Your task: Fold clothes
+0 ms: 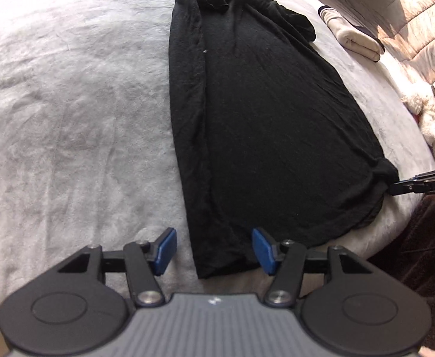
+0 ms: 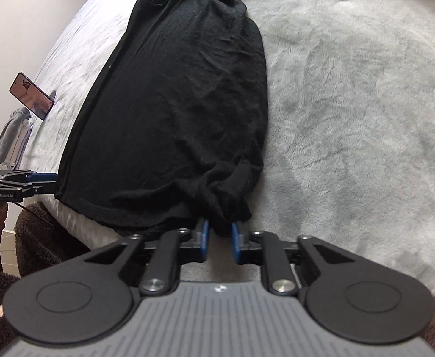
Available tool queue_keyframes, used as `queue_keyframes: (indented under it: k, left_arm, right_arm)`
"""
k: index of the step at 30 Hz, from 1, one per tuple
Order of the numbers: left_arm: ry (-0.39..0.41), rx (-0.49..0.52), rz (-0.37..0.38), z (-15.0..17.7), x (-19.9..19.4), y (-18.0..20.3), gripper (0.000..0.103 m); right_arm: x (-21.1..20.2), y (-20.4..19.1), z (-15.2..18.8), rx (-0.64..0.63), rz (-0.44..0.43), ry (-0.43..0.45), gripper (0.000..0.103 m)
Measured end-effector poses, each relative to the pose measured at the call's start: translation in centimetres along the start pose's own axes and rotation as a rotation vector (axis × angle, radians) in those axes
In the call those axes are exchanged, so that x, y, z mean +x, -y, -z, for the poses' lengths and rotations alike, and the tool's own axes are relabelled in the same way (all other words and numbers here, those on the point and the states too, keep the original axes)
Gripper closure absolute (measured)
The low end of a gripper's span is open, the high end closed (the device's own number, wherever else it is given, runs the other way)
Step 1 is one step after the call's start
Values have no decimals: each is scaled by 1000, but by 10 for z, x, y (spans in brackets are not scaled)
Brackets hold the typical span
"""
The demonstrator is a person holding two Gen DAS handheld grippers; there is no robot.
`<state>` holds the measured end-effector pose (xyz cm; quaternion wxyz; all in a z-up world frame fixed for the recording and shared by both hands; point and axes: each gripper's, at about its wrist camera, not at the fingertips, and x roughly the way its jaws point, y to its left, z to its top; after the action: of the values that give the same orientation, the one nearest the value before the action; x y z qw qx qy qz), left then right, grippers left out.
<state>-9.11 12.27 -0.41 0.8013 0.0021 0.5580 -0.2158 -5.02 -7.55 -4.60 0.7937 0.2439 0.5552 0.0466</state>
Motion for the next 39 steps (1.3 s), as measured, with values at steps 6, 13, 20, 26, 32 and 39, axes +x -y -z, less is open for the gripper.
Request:
queue_keyframes:
  k: [6,13,20,26,32,39]
  left_arm:
    - [69,66,24,3,-14,15,50]
    - [13,97,-83,10,18,22,75]
    - [88,-47,-56,17,2,-4,99]
    - [148,-197,-85,39,-18,-39,100]
    - [128,-241,-110,51,-13,-53,101]
    - [142,-248,-64,54,-21,-49,101]
  right_arm:
    - [-25,-2,22,-21,-9,20,97]
    - [-29,6,35,11,28,4,98]
    - [-26,11,39,26,45,0,98]
    - [-29,14,41,30,47,3,98]
    - [-24,15,41,33,51,-10,98]
    - [-35,15,40,17,86,20,98]
